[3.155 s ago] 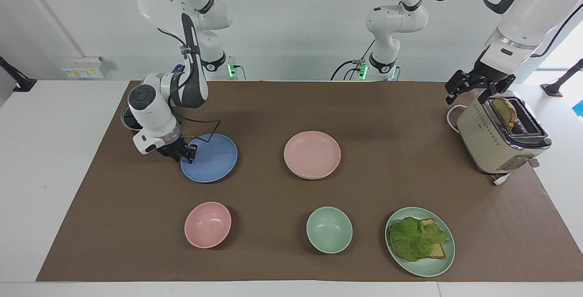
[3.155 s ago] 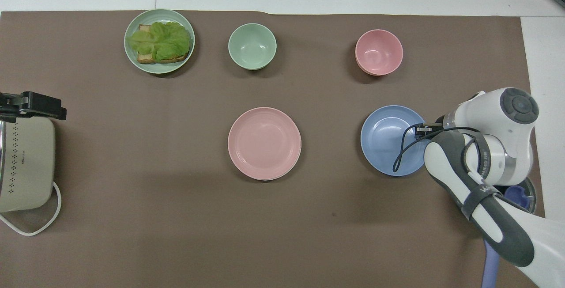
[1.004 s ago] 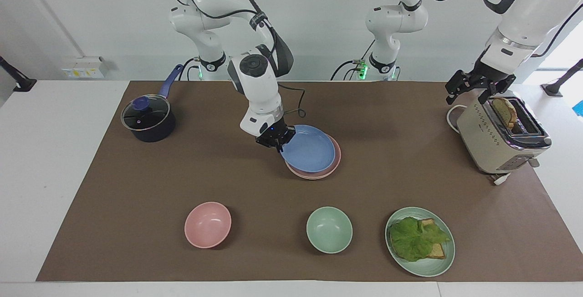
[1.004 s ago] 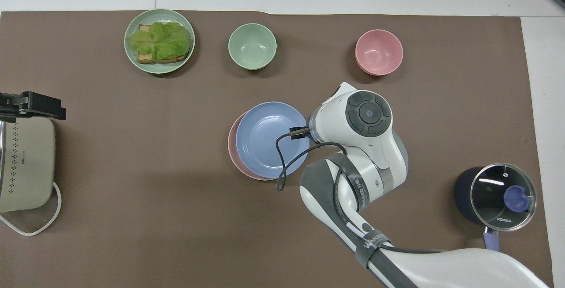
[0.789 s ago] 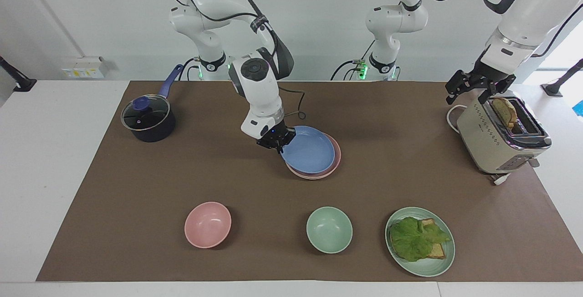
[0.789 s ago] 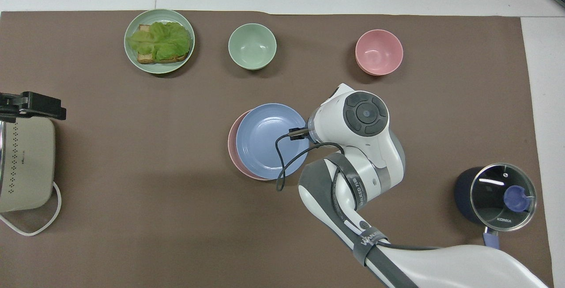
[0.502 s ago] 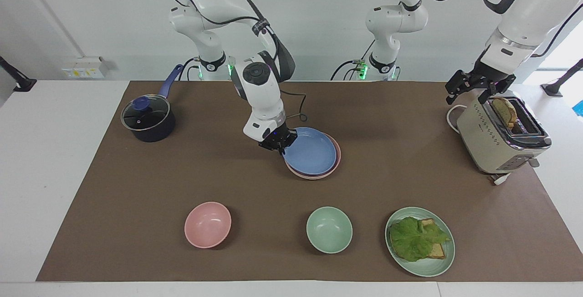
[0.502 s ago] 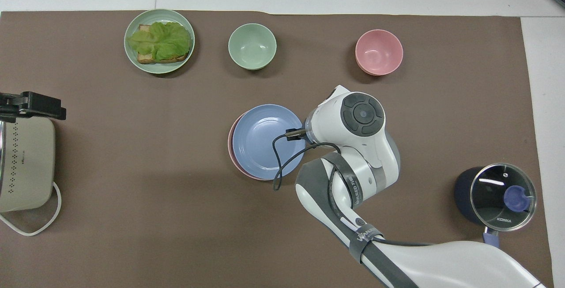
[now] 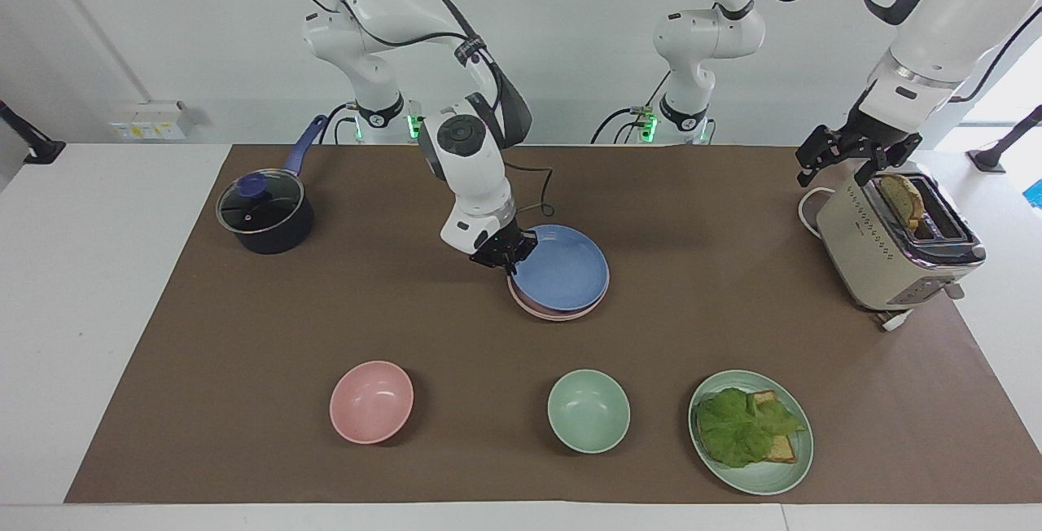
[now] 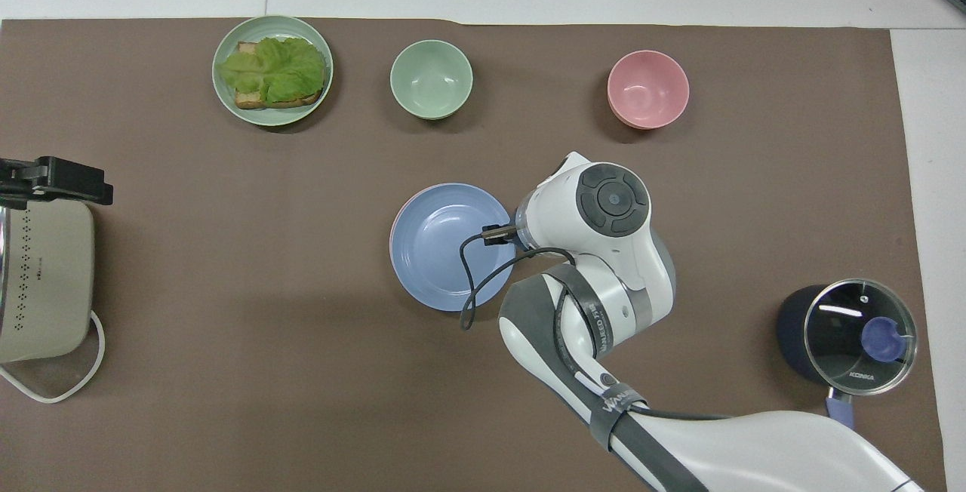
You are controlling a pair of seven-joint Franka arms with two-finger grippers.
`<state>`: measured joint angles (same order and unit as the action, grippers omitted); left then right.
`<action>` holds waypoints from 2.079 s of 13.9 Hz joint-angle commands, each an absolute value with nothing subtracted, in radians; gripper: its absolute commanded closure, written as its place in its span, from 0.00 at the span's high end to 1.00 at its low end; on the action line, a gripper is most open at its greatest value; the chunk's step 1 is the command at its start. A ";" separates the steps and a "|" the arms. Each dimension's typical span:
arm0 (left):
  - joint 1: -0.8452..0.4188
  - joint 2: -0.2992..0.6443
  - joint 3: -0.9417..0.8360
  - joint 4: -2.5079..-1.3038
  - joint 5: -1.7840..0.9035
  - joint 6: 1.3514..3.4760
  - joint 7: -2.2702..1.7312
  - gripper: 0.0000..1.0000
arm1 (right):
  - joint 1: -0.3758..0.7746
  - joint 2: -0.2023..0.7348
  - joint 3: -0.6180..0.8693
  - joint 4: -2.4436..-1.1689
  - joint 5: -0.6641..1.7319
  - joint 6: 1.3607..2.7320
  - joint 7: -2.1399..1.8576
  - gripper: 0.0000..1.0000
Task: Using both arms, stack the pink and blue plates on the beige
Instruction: 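Lower the blue plate onto the stack and open the right gripper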
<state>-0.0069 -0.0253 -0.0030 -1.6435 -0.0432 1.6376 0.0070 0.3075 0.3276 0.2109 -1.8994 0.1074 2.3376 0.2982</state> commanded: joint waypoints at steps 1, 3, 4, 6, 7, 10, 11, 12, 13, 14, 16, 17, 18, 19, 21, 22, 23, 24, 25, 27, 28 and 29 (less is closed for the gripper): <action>-0.005 -0.031 -0.005 -1.643 -0.025 1.626 0.012 1.00 | 0.292 0.328 0.216 -1.916 0.132 2.364 0.269 0.00; -0.005 -0.031 -0.005 -1.643 -0.025 1.625 0.012 1.00 | 0.281 0.331 0.216 -1.924 0.133 2.362 0.239 0.00; -0.005 -0.031 -0.005 -1.643 -0.025 1.626 0.012 1.00 | 0.281 0.331 0.216 -1.924 0.140 2.364 0.239 0.00; -0.005 -0.031 -0.005 -1.643 -0.025 1.626 0.012 1.00 | 0.281 0.334 0.216 -1.924 0.144 2.364 0.241 0.00; -0.005 -0.031 -0.005 -1.643 -0.025 1.626 0.012 1.00 | 0.281 0.334 0.216 -1.924 0.144 2.364 0.242 0.00; -0.005 -0.031 -0.005 -1.643 -0.025 1.626 0.012 1.00 | 0.287 0.339 0.216 -1.921 0.184 2.365 0.245 0.00; -0.005 -0.031 -0.005 -1.643 -0.025 1.626 0.012 1.00 | 0.287 0.339 0.216 -1.921 0.204 2.367 0.239 0.00; -0.005 -0.031 -0.005 -1.643 -0.025 1.626 0.012 1.00 | 0.287 0.339 0.216 -1.921 0.207 2.381 0.239 0.00; -0.005 -0.031 -0.005 -1.643 -0.025 1.626 0.012 1.00 | 0.290 0.339 0.216 -1.924 0.207 2.414 0.239 0.00; -0.005 -0.031 -0.005 -1.644 -0.025 1.625 0.012 1.00 | 0.290 0.341 0.216 -1.924 0.207 2.414 0.238 0.00; -0.005 -0.031 -0.005 -1.643 -0.025 1.626 0.012 1.00 | 0.287 0.339 0.216 -1.939 0.207 2.419 0.227 0.00; -0.005 -0.031 -0.005 -1.643 -0.025 1.626 0.012 1.00 | 0.287 0.341 0.216 -1.940 0.207 2.421 0.230 0.05; -0.005 -0.031 -0.005 -1.643 -0.025 1.625 0.012 1.00 | 0.287 0.341 0.216 -1.942 0.207 2.419 0.232 0.20; -0.005 -0.031 -0.005 -1.643 -0.025 1.626 0.012 1.00 | 0.287 0.341 0.216 -1.942 0.207 2.419 0.233 0.36; -0.005 -0.031 -0.005 -1.644 -0.025 1.626 0.012 1.00 | 0.287 0.341 0.216 -1.941 0.207 2.419 0.238 0.63; -0.005 -0.031 -0.005 -1.643 -0.025 1.626 0.012 1.00 | 0.287 0.342 0.215 -1.936 0.207 2.418 0.230 0.86; -0.005 -0.031 -0.005 -1.643 -0.025 1.625 0.012 1.00 | 0.279 0.342 0.215 -1.928 0.204 2.418 0.230 1.00; -0.005 -0.031 -0.005 -1.643 -0.025 1.626 0.012 1.00 | 0.278 0.333 0.212 -1.921 0.196 2.413 0.230 1.00; -0.005 -0.031 -0.005 -1.643 -0.025 1.626 0.012 1.00 | 0.273 0.321 0.206 -1.919 0.190 2.408 0.230 1.00; -0.005 -0.031 -0.005 -1.643 -0.025 1.626 0.012 1.00 | 0.230 0.278 0.204 -1.917 0.180 2.398 0.230 1.00; -0.005 -0.031 -0.005 -1.643 -0.025 1.626 0.012 1.00 | 0.197 0.253 0.203 -1.916 0.155 2.375 0.229 1.00; -0.005 -0.031 -0.005 -1.643 -0.025 1.626 0.012 1.00 | 0.160 0.232 0.202 -1.904 0.117 2.334 0.227 1.00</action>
